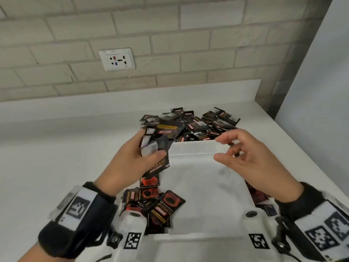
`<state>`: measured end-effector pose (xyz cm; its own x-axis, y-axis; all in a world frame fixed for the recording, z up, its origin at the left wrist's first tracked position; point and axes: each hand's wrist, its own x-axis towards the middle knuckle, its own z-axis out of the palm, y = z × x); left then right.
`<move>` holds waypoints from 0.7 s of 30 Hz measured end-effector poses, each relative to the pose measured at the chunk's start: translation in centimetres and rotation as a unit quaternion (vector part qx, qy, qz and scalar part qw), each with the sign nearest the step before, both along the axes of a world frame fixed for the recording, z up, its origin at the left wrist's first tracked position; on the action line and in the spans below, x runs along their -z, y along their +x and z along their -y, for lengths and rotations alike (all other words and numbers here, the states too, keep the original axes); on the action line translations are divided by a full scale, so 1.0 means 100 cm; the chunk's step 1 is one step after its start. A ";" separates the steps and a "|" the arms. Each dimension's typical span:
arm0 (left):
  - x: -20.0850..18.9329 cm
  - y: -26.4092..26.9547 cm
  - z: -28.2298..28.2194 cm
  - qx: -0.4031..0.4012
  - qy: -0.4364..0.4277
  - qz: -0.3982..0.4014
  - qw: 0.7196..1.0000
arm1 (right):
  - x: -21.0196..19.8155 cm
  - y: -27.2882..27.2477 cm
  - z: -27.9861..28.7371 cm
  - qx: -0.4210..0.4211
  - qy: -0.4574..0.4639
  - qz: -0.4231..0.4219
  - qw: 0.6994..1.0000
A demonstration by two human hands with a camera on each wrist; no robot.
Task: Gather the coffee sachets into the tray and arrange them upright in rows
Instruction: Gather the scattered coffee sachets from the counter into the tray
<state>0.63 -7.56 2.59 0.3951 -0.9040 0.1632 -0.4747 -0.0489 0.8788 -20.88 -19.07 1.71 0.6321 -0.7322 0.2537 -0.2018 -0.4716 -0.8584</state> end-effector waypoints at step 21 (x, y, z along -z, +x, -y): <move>0.034 0.022 -0.026 0.269 0.379 0.378 0.801 | 0.029 -0.091 0.035 0.056 0.041 -0.294 0.953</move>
